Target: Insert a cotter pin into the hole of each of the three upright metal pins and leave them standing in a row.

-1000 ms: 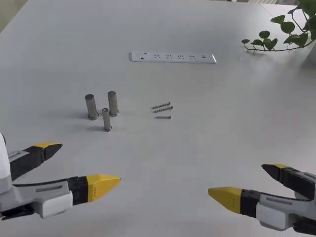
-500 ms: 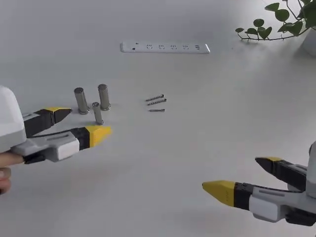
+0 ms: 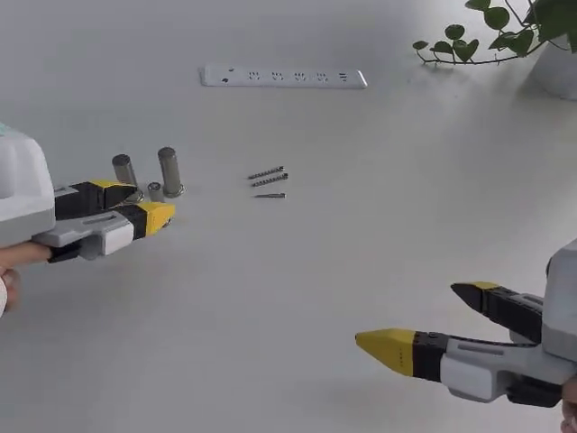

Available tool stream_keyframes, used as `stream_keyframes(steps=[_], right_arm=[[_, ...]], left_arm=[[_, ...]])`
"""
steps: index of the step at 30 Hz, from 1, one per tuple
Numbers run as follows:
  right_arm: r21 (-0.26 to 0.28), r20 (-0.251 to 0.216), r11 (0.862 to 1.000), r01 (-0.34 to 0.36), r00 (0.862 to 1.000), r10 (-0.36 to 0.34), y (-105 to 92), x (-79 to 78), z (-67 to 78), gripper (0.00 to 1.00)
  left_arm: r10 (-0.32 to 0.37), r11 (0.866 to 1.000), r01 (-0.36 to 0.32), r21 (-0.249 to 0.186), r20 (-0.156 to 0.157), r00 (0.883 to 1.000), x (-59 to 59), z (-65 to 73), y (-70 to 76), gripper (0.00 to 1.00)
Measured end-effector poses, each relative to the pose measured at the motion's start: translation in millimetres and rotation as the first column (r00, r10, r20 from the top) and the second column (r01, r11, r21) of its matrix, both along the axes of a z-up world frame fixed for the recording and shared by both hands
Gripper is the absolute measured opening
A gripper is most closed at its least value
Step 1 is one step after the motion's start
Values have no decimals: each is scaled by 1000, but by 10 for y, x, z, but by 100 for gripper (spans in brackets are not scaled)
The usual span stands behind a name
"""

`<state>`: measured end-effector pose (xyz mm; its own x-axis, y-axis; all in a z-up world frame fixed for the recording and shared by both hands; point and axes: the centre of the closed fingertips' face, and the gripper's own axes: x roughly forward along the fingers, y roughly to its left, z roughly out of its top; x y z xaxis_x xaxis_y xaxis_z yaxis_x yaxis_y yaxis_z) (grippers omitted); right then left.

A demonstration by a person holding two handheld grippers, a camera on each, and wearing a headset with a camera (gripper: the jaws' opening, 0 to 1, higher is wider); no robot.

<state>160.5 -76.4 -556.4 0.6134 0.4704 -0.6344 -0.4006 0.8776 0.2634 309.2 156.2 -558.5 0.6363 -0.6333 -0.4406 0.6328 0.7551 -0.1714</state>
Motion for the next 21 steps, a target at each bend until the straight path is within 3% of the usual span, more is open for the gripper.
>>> stream_keyframes(steps=[9,15,17,20,21], right_arm=[[-2,-18,1000,6,1000,-6,17,-7,-15,94],[-3,-20,1000,1,1000,-1,54,-12,-9,94],[-3,-19,1000,-1,1000,1,66,-13,-11,94],[0,-16,1000,-3,1000,3,88,-15,-5,94],[1,-13,1000,-3,1000,3,95,-13,0,94]], left_arm=[[-20,1000,20,20,15,1000,129,-31,-70,11],[-60,997,59,43,30,998,122,-51,-97,8],[-78,994,73,76,58,995,127,-47,-92,8],[-82,990,72,118,74,994,122,-45,-77,7],[-103,984,87,158,95,990,125,-44,-70,7]])
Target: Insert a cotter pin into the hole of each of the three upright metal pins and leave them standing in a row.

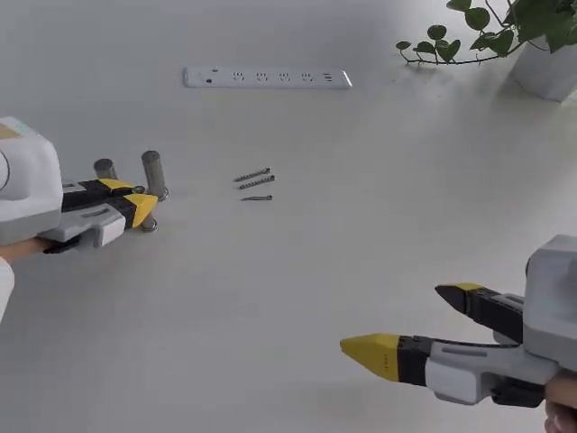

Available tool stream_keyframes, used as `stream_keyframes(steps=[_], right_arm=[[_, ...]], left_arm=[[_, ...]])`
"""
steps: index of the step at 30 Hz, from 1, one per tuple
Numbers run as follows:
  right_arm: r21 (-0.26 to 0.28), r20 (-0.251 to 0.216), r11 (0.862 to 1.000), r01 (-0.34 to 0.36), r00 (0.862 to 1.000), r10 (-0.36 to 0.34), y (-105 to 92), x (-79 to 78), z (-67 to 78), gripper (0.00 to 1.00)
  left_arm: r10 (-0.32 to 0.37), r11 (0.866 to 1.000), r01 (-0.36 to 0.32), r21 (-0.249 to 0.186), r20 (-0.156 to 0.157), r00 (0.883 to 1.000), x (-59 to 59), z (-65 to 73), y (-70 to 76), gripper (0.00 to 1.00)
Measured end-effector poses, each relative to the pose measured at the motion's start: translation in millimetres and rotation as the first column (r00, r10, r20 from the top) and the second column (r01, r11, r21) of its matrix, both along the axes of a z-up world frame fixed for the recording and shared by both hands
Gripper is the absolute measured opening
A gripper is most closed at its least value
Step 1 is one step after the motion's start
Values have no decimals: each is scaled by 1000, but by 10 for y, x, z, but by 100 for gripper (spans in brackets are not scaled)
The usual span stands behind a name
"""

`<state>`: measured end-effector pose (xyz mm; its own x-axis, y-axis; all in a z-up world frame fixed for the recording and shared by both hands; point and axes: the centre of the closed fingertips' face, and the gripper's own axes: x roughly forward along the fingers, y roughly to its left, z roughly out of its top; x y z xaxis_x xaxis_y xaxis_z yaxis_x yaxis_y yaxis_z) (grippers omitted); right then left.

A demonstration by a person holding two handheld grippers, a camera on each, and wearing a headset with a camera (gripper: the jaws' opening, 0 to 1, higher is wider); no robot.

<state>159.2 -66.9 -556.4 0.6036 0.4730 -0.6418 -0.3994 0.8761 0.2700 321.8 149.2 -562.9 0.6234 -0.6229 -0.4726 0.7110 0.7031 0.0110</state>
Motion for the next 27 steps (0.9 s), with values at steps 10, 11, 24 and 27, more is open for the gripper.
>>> stream_keyframes(steps=[10,11,24,27], right_arm=[[-2,28,1000,-6,1000,6,23,1,66,94],[-2,34,1000,-4,999,4,18,0,79,94],[11,72,1000,9,997,-10,-60,-123,160,93],[17,80,1000,17,997,-19,-96,-158,164,93]], left_arm=[[-81,997,81,-13,-4,997,-229,123,-230,7],[-109,994,109,-20,4,994,-284,158,-295,7],[-310,948,312,-65,33,950,-864,336,-910,7],[-337,939,338,-57,35,941,-947,339,-993,7]])
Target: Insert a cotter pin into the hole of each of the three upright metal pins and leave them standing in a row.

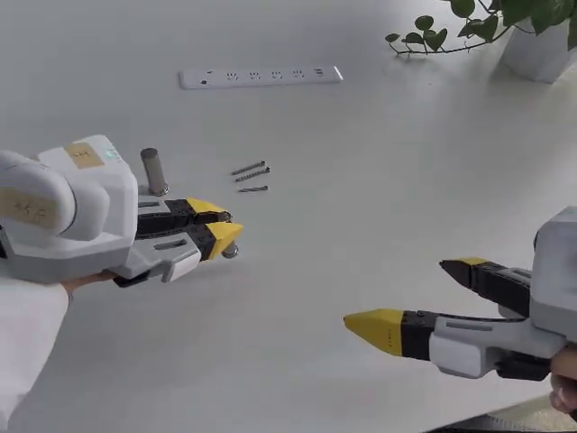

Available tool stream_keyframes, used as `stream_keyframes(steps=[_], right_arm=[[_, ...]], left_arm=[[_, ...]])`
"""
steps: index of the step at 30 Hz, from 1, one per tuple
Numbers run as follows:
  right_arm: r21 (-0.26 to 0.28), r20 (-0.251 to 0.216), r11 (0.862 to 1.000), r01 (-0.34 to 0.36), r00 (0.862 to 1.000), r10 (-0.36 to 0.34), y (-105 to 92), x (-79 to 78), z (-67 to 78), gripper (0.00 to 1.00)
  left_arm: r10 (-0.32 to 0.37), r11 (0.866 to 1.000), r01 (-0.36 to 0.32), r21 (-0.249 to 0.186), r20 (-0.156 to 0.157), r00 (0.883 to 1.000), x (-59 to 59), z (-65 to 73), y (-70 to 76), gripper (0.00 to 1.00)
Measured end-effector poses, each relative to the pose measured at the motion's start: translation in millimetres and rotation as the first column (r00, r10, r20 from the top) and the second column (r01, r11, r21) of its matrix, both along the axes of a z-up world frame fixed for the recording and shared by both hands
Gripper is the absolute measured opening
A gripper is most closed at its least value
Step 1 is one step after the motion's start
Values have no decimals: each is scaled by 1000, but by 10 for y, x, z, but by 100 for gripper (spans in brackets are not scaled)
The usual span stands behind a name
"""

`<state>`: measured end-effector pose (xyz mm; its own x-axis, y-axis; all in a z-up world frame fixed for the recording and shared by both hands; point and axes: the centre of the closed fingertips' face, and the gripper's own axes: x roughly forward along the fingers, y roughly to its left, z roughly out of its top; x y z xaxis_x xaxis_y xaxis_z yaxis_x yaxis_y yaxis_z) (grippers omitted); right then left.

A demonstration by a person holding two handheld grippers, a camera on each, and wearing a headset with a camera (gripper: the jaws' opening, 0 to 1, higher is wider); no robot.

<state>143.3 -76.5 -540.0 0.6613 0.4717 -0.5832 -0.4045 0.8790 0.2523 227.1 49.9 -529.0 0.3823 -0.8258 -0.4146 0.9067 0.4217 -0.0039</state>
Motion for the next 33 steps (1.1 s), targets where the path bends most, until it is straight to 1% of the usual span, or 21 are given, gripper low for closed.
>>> stream_keyframes(steps=[2,4,5,9,11,14,16,18,24,33], right_arm=[[5,-2,1000,4,1000,-4,-12,-21,0,93],[7,1,1000,3,1000,-3,-11,-33,6,93],[8,1,1000,3,1000,-3,-11,-35,7,93],[1,19,1000,-14,1000,14,5,-53,39,94],[-16,41,999,-29,999,29,9,-49,56,94],[-25,38,999,-34,999,35,2,-50,49,94],[-32,51,998,-45,998,47,4,-45,60,94],[-33,47,998,-50,998,52,7,-50,57,95],[-35,45,998,-59,997,60,-2,-53,54,94],[-35,47,997,-66,997,68,2,-54,57,94]], left_arm=[[-13,1000,13,18,1,1000,-40,-20,-31,7],[-18,1000,18,4,-19,1000,-83,-32,-67,7],[-22,1000,22,1,-24,999,-101,-38,-81,7],[-37,999,37,0,-35,999,-173,-76,-155,7],[-43,999,43,0,-42,998,-203,-99,-187,7],[-49,999,49,7,-46,998,-236,-132,-222,7],[-53,999,53,8,-51,997,-258,-154,-245,7],[-56,998,57,13,-51,997,-277,-174,-264,7],[-67,997,69,29,-54,996,-323,-241,-290,7],[-63,997,65,46,-54,997,-341,-299,-262,7]])
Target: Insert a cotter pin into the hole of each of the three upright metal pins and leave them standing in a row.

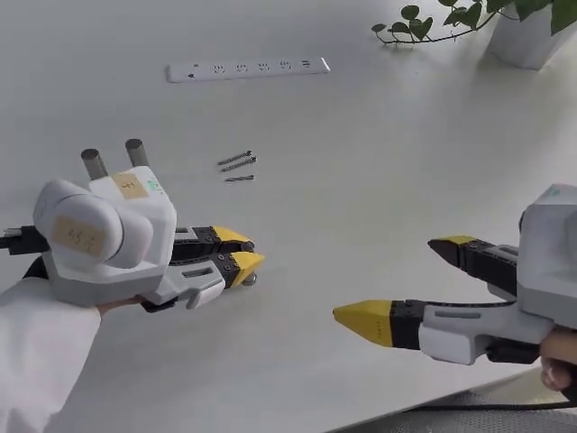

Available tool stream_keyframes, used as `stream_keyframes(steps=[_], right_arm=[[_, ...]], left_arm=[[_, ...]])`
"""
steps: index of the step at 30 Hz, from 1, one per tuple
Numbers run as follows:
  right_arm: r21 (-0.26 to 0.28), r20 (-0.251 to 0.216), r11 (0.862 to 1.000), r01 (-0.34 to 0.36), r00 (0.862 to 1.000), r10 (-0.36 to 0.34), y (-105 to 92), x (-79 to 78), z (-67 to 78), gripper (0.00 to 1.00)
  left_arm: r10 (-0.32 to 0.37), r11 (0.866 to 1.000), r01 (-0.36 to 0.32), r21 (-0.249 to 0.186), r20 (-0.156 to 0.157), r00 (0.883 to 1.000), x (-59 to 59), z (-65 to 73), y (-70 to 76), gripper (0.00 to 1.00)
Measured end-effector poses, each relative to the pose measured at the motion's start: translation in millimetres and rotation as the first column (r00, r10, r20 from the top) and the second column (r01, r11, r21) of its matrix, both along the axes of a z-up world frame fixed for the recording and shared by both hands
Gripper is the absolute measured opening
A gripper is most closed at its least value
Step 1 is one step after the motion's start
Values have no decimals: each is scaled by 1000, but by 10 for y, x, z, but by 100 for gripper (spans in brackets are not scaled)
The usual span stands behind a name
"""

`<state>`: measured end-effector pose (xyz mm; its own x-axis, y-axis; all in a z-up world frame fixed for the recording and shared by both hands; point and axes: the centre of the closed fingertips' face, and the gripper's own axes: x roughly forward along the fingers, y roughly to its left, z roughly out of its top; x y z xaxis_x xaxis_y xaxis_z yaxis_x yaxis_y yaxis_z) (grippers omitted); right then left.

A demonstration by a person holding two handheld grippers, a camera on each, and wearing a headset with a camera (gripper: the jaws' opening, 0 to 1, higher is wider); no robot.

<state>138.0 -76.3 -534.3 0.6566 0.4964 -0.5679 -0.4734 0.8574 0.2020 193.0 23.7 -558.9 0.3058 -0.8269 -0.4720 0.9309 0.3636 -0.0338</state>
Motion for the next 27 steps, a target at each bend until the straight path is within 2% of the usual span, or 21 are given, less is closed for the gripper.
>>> stream_keyframes(steps=[6,13,16,20,25,27], right_arm=[[1,-3,1000,-2,1000,2,6,-7,-6,93],[1,-10,1000,-11,1000,11,23,-23,-22,93],[2,-13,1000,-12,1000,12,31,-20,-34,93],[5,-22,1000,-16,1000,16,41,-29,-55,93],[9,-26,1000,-19,999,19,46,-34,-62,93],[9,-26,1000,-20,999,21,45,-36,-64,93]], left_arm=[[2,1000,-1,13,-4,1000,-13,-48,19,7],[30,1000,-30,-1,-4,1000,-9,-52,49,7],[56,998,-57,-33,-41,998,-19,-50,58,8],[53,998,-54,-19,-28,998,-25,-55,58,8],[55,998,-56,-13,-28,998,-48,-56,98,21],[49,998,-52,-46,-60,997,-98,-23,88,27]])
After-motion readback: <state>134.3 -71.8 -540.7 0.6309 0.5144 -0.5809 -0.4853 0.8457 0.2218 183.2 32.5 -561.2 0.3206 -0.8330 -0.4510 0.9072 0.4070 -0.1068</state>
